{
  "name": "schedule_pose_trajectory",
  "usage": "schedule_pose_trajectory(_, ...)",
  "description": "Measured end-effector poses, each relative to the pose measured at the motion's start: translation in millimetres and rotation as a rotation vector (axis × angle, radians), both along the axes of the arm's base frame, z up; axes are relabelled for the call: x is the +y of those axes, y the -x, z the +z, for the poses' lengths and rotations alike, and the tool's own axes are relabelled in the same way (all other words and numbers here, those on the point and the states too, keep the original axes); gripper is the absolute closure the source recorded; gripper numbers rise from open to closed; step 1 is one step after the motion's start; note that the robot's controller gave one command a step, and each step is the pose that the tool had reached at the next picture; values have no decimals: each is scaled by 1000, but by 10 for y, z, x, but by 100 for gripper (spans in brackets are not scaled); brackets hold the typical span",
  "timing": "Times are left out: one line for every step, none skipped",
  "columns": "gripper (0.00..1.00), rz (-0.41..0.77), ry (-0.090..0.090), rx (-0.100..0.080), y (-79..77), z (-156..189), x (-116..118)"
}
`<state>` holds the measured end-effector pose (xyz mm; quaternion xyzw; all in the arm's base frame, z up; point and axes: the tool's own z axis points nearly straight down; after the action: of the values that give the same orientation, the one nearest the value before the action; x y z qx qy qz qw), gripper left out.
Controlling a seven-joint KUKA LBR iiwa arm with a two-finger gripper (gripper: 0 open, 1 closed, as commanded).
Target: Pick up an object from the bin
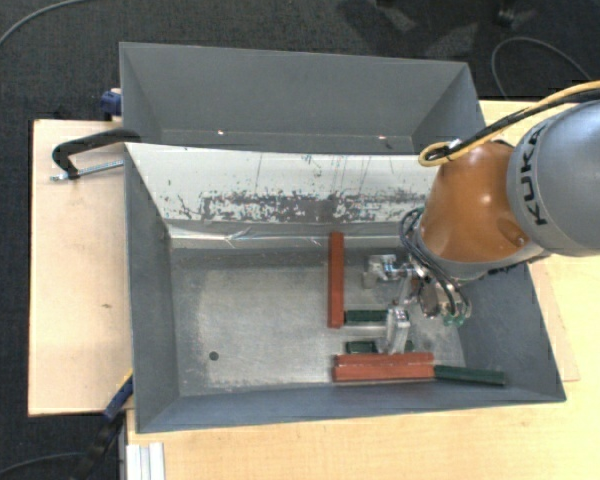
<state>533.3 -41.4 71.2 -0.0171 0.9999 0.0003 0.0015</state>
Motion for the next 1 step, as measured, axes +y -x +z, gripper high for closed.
schedule_pose_trajectory(100, 0, 0, 1, 4, -5, 0)
